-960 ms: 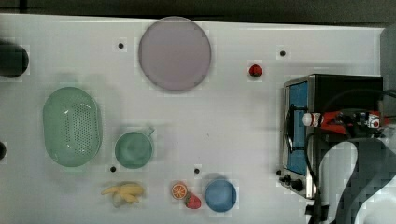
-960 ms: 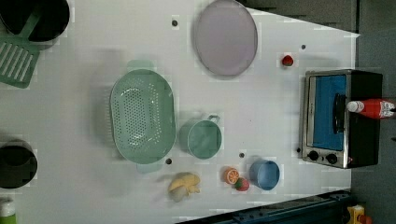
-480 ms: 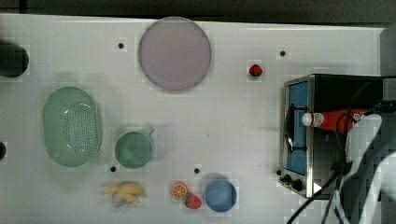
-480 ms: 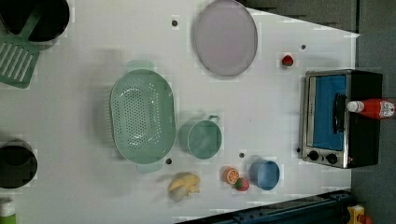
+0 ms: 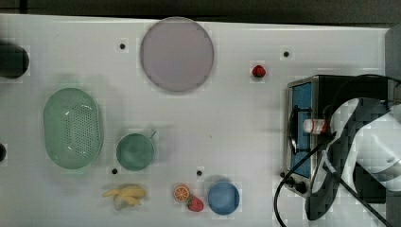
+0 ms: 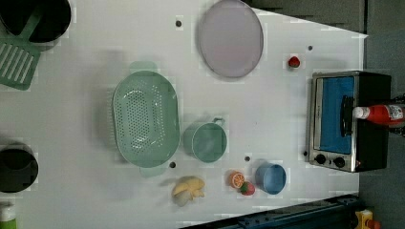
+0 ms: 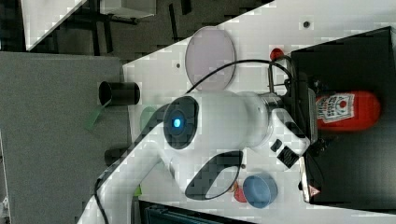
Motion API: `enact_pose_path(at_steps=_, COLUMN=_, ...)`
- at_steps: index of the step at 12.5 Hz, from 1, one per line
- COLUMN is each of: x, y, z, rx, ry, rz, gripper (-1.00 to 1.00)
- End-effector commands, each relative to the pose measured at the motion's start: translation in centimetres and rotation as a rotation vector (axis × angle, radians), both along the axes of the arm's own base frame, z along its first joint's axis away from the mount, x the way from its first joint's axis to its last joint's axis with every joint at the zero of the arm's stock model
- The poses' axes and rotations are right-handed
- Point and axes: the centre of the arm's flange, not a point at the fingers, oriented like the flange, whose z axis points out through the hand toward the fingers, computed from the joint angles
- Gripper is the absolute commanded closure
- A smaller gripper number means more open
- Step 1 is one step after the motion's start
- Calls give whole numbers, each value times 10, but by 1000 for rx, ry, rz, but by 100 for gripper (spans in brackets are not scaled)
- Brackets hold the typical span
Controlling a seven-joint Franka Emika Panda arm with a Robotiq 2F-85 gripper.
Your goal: Pick Ketchup from oven and place it on table.
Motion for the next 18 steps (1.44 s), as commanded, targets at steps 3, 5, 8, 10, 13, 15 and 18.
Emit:
enact_pose_path(at_steps=3, x=8, y=-12, z=9, rx=-11, ry=-88, rz=-60, gripper=-100)
enact_pose_path(at_steps=5, x=7, y=-14, z=-2, rx=4, ry=-94, rz=-81, gripper=-92)
enact_pose_path(at_steps=8, x=6, y=-14, z=-2, rx=10, ry=-102, rz=-86, gripper=-27)
enact_pose_path(at_steps=10, x=10, y=-14, z=15, rx=3, ry=-125, rz=-81, gripper=-27)
enact_pose_path(at_steps=13, x=18, y=-2, z=67, rx=31, ry=-151, rz=-53, gripper=-27)
enact_pose_path(at_steps=15, x=21, y=11, z=109, rx=55, ry=-162, rz=-25, gripper=-27)
enact_pose_path(at_steps=18, x=31, y=49, z=163, rx=-1, ry=-83, rz=113, gripper=-27)
